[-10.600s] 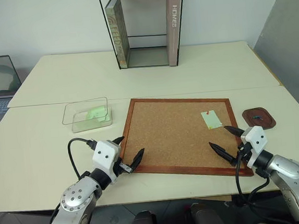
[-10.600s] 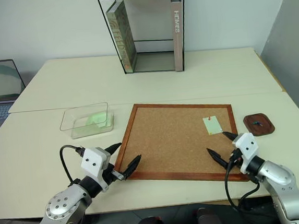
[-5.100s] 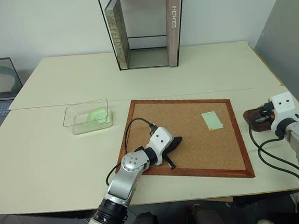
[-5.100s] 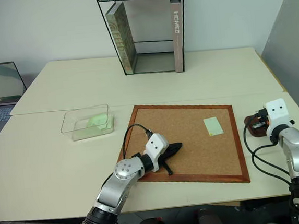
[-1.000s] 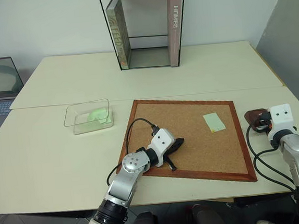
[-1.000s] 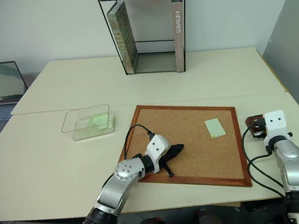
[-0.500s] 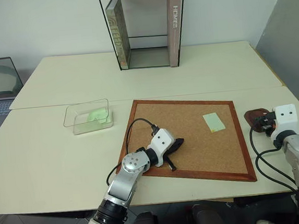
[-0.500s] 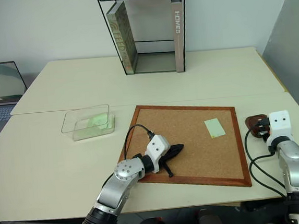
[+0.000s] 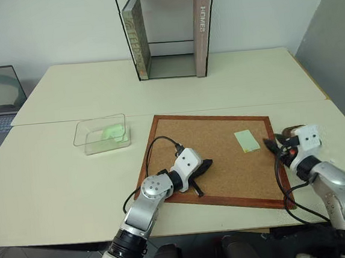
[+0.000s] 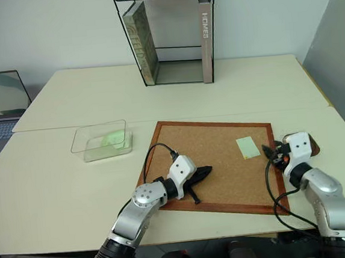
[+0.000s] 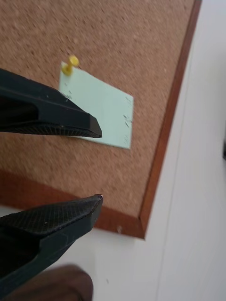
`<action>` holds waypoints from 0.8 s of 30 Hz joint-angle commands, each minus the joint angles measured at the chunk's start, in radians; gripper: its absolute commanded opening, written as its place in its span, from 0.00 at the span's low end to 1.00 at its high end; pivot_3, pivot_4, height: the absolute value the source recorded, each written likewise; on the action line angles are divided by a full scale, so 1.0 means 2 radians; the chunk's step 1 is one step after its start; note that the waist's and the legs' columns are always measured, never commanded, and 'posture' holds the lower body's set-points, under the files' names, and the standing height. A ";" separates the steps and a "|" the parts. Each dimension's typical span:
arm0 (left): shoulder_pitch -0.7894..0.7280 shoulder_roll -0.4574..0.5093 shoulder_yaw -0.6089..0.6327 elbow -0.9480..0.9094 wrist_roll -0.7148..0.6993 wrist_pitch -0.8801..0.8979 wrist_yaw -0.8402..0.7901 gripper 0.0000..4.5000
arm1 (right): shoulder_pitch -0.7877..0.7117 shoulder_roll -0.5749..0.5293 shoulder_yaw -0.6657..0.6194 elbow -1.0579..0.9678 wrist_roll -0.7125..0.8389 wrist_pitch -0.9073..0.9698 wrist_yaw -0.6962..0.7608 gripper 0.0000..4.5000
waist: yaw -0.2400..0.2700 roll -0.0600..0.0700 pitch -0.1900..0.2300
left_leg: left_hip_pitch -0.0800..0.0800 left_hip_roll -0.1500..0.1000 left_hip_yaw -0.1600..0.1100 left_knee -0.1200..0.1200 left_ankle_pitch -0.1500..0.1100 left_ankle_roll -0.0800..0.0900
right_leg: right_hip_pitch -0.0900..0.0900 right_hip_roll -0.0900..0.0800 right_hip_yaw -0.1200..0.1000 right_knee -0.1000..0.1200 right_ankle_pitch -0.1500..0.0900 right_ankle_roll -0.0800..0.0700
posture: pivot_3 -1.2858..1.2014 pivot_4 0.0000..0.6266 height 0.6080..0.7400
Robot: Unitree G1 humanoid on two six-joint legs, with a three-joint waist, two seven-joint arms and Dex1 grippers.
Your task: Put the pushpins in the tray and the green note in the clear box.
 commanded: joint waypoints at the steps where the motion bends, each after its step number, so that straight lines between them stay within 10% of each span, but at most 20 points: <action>1: 0.013 0.005 -0.011 0.023 0.010 0.015 -0.003 0.00 | 0.010 -0.004 0.027 -0.035 0.000 0.001 0.021 0.45 | 0.000 0.000 0.000 | 0.000 0.000 0.000 0.000 0.000 0.000 | 0.000 0.000 0.000 0.000 0.000 0.000 | 0.52 0.24 1.00; 17: 0.012 0.005 -0.010 0.024 0.010 0.015 -0.002 0.00 | -0.003 -0.001 0.065 -0.003 -0.042 -0.024 0.019 0.45 | 0.000 0.000 0.000 | 0.000 0.000 0.000 0.000 0.000 0.000 | 0.000 0.000 0.000 0.000 0.000 0.000 | 0.52 0.24 1.00; 24: 0.012 0.005 -0.010 0.023 0.010 0.017 -0.002 0.00 | -0.009 0.004 0.066 0.006 -0.051 -0.035 0.017 0.16 | 0.000 0.000 0.000 | 0.000 0.000 0.000 0.000 0.000 0.000 | 0.000 0.000 0.000 0.000 0.000 0.000 | 0.52 0.24 1.00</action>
